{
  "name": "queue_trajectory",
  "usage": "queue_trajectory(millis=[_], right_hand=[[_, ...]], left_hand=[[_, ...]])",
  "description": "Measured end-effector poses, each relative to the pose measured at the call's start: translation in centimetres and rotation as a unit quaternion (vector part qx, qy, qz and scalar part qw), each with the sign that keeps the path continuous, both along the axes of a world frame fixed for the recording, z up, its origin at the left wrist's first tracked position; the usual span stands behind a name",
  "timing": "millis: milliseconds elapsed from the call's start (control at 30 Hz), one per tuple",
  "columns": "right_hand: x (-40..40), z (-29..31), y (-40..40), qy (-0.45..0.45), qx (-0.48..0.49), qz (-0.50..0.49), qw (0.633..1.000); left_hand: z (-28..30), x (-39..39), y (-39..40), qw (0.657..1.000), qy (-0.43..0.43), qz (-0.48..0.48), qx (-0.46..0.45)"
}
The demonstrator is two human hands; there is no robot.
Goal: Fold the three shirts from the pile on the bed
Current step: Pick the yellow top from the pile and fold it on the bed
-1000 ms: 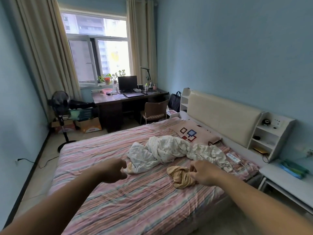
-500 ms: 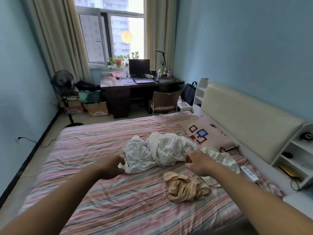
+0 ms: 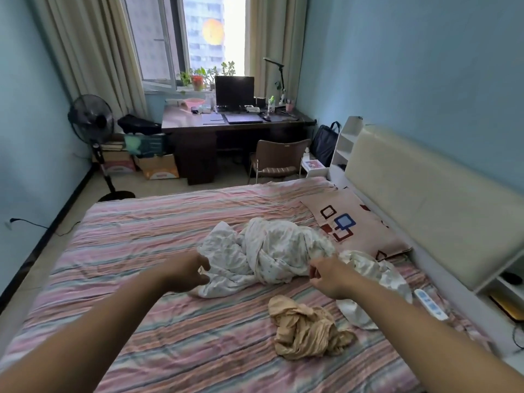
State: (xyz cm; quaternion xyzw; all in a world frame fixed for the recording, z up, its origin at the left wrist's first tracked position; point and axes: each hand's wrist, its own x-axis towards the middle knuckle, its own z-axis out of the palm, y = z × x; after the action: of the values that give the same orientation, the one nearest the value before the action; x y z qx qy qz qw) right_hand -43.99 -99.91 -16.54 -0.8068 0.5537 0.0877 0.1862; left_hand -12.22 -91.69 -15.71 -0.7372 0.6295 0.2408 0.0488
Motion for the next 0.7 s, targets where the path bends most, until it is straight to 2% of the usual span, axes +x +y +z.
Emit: queue_trajectory(millis=[133, 267, 400, 700], right_hand=[[0.9, -1.4, -2.7, 0.027, 0.001, 0.022, 0.999], [2.0, -2.9, -5.0, 0.018, 0.006, 0.038, 0.999], [2.6, -4.6, -7.3, 0.034, 0.010, 0.063, 0.997], [1.8, -10.8, -13.9, 0.033, 0.089, 0.106, 0.990]], left_hand=[[-1.9, 0.9, -3.7, 0.999, -0.033, -0.033, -0.004], [-4.0, 1.5, -5.8, 0.999, -0.016, -0.026, 0.010], [-5.9, 1.6, -7.6, 1.000, -0.003, 0.000, 0.016], [-11.0, -1.4, -10.4, 0.995, 0.011, 0.079, 0.064]])
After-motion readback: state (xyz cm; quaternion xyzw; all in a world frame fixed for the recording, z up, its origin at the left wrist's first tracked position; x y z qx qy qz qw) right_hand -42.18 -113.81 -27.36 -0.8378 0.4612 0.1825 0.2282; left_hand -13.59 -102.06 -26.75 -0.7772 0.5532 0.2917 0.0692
